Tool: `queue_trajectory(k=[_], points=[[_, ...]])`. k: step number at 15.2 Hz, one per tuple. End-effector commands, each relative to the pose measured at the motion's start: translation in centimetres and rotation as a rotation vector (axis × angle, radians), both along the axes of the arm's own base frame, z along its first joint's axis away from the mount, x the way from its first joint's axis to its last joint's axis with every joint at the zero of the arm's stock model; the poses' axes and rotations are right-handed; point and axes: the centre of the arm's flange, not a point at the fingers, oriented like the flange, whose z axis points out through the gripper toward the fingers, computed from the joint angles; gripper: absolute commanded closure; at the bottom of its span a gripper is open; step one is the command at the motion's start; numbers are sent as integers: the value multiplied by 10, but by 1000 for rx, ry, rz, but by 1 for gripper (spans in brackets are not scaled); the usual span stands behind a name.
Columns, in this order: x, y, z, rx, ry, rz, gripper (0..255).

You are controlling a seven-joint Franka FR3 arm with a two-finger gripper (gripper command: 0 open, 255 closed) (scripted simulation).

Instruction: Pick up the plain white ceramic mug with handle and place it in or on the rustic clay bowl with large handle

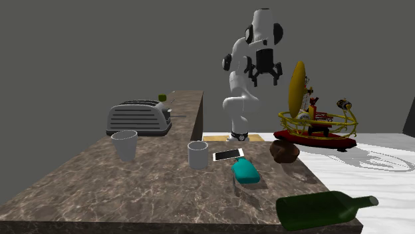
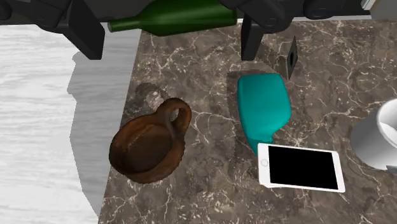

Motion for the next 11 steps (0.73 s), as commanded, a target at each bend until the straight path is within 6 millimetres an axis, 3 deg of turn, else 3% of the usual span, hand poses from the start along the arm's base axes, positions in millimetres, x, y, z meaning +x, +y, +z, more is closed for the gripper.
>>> queue_trajectory(k=[1,11], points=[[0,0,0,0,0,0,0],[22,-87,-92,-29,34,-3,0]])
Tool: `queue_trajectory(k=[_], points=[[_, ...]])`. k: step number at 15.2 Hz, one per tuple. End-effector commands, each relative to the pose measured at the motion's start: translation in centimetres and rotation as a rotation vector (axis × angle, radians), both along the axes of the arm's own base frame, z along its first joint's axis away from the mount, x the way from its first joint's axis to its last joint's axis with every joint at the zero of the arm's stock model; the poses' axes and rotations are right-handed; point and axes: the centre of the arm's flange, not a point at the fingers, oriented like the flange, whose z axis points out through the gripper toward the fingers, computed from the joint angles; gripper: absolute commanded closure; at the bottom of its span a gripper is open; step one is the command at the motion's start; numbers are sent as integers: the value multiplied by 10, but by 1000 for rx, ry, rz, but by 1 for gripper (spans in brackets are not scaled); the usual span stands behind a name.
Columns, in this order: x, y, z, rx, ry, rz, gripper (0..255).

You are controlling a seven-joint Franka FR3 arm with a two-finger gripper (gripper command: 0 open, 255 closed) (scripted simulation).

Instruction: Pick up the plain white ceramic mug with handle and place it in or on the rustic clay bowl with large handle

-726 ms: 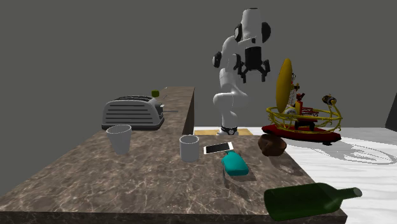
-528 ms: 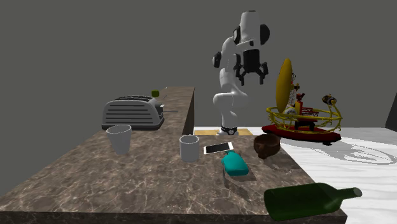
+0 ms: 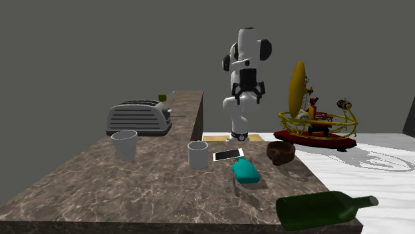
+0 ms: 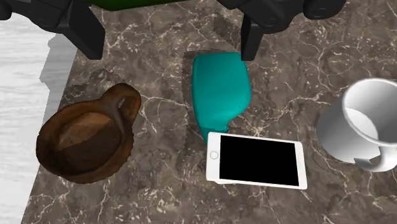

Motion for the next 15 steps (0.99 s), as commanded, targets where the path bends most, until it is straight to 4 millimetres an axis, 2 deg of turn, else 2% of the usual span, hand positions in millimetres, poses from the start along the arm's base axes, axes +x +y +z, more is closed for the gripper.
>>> queue_trajectory(k=[1,15], points=[[8,-18,-18,-7,6,0,0],[33,-145,-143,-47,53,-4,0]])
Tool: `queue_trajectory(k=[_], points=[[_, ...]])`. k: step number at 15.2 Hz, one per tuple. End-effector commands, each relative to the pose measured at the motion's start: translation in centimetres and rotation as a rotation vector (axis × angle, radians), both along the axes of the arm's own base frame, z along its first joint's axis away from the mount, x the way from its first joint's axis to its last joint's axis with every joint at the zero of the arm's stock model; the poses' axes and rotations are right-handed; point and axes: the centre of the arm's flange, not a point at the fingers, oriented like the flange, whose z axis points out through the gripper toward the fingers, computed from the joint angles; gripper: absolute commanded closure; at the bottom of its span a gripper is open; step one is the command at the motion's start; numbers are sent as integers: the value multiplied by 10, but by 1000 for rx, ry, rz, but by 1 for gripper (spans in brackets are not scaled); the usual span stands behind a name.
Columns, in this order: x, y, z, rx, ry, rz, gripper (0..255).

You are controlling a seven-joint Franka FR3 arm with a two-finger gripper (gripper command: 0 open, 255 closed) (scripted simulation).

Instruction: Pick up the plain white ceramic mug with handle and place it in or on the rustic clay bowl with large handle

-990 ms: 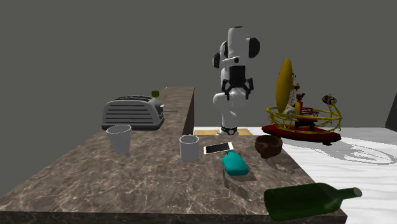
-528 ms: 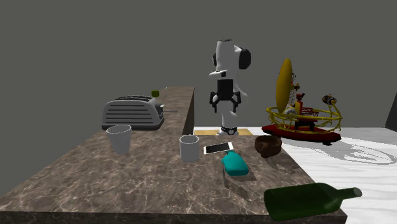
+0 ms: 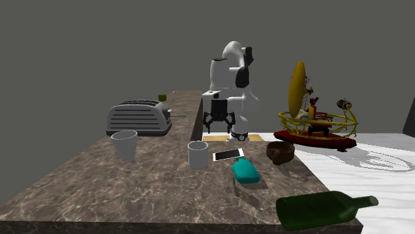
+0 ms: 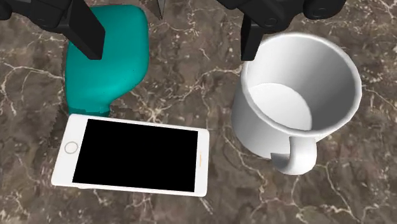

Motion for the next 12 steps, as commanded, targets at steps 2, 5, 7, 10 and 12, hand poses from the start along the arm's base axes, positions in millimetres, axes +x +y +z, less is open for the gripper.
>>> queue_trajectory(k=[2,5,7,10,12], points=[[6,-26,-28,-10,9,0,0],[10,-52,-52,-18,18,-1,0],[11,-52,-62,-18,18,-1,0],[12,-53,-78,-18,18,-1,0],[13,-53,-89,-18,18,-1,0]])
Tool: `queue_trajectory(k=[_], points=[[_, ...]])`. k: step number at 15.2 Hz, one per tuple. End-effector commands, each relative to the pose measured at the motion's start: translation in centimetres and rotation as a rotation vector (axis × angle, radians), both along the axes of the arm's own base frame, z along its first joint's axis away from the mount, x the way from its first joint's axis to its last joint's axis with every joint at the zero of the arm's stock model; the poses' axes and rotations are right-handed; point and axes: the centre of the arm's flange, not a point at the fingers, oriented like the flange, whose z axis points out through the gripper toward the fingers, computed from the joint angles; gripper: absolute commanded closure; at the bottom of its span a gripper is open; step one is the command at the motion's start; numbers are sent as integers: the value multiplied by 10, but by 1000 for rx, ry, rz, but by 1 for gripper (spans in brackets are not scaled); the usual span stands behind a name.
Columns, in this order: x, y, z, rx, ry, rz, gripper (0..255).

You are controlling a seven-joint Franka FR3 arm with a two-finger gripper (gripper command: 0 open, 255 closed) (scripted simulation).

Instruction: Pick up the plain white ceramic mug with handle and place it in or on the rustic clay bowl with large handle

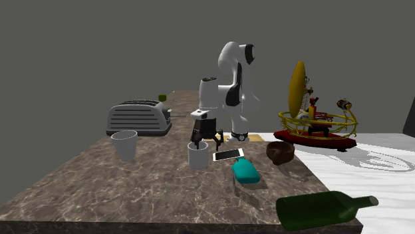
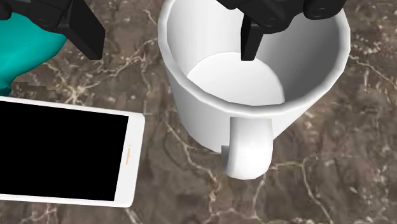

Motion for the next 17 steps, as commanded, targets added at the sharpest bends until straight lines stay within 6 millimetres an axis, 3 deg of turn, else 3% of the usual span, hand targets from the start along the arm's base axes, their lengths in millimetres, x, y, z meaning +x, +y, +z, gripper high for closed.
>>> queue_trajectory(k=[1,8,9,17], points=[[1,0,-8,-1,0,0,0],[1,0,-8,-1,0,0,0],[1,0,-8,-1,0,0,255],[1,0,-8,0,0,0,255]])
